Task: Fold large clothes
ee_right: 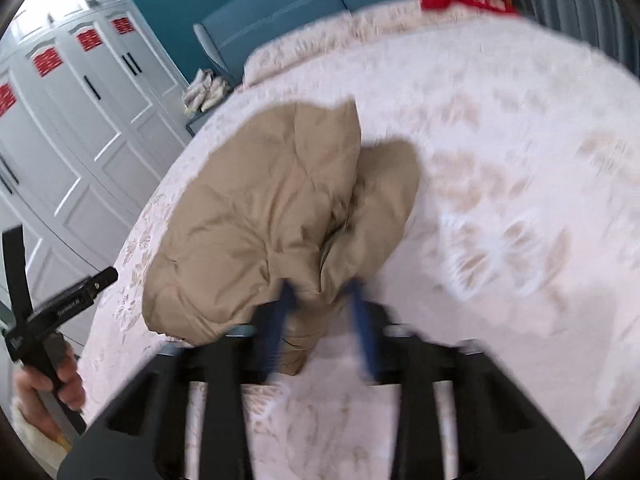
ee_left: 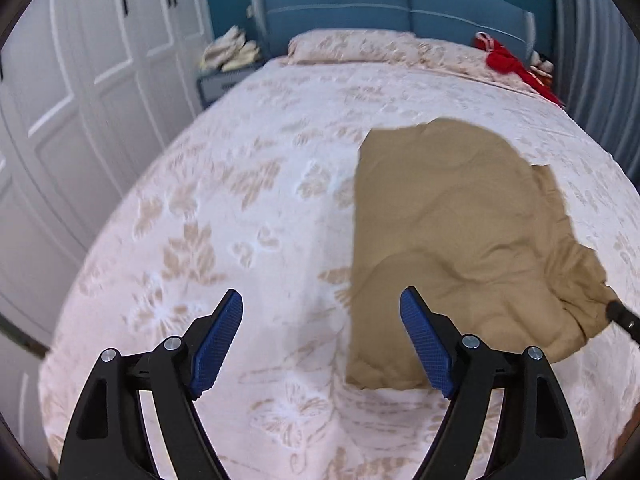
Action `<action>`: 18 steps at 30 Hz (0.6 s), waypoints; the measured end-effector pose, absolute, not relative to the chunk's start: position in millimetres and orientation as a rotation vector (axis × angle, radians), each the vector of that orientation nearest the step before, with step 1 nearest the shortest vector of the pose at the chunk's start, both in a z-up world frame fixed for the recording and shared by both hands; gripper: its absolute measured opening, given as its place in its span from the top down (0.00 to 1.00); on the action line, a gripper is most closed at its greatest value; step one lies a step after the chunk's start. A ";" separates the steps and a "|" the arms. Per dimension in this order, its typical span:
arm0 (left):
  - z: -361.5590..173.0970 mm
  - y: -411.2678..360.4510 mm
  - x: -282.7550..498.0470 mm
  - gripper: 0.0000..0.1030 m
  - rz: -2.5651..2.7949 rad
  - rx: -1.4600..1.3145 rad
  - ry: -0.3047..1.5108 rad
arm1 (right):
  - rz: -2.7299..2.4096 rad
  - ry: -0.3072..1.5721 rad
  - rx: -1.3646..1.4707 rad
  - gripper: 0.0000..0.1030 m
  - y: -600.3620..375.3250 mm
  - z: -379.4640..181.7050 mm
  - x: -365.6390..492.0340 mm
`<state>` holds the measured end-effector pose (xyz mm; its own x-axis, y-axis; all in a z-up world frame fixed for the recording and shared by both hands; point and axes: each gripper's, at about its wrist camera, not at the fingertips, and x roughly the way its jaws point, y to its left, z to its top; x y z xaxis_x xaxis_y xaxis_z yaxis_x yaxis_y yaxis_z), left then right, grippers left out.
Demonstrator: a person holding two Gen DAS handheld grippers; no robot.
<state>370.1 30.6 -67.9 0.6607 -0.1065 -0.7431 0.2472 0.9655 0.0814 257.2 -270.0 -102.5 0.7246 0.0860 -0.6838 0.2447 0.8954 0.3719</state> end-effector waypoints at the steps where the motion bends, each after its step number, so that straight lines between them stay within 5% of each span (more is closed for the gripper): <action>1: -61.7 23.6 368.6 0.23 -0.205 0.187 0.813 | -0.099 0.761 0.444 0.93 -268.7 -95.4 258.8; 7: -64.2 -25.2 376.8 0.23 -0.200 0.193 0.830 | -0.144 0.763 0.366 0.95 -262.7 -84.2 294.3; 18: -126.3 -21.9 395.0 0.21 -0.094 0.262 0.937 | -0.040 0.918 0.426 0.97 -233.6 -145.6 321.0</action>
<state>395.0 -21.9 -126.3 0.5906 0.0337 -0.8063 0.1933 0.9642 0.1818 321.0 -233.6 -145.6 0.6125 0.1461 -0.7769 0.2125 0.9162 0.3398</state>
